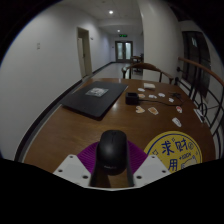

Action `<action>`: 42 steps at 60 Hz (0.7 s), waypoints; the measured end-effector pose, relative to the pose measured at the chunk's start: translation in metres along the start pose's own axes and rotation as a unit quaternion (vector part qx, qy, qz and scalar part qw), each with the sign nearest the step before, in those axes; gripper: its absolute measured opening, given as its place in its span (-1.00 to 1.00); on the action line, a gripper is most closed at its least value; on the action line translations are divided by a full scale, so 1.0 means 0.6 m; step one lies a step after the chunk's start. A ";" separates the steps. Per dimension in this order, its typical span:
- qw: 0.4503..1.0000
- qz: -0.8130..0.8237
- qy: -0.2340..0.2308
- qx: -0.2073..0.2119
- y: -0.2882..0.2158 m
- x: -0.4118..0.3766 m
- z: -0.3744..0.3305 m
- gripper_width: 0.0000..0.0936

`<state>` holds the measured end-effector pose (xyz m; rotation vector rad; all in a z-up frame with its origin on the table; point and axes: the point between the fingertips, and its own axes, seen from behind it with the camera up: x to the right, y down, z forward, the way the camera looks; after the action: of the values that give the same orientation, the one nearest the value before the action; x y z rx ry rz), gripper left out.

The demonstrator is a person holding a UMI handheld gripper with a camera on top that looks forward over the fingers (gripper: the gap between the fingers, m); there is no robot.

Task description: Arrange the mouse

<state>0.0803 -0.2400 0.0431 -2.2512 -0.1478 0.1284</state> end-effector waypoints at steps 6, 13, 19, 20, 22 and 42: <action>0.999 -0.027 -0.012 0.014 -0.006 -0.004 0.000 -0.29; 0.997 -0.032 -0.042 0.059 -0.049 -0.007 -0.047 -0.29; 0.989 -0.023 -0.020 0.145 -0.141 0.048 -0.148 -0.30; 0.987 -0.020 -0.019 0.156 -0.152 0.061 -0.161 -0.30; 0.985 -0.016 -0.013 0.173 -0.178 0.090 -0.187 -0.30; 0.995 0.043 0.061 0.060 0.040 0.399 -0.035 -0.30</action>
<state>0.3211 -0.2352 0.0277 -2.1397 0.0213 0.0426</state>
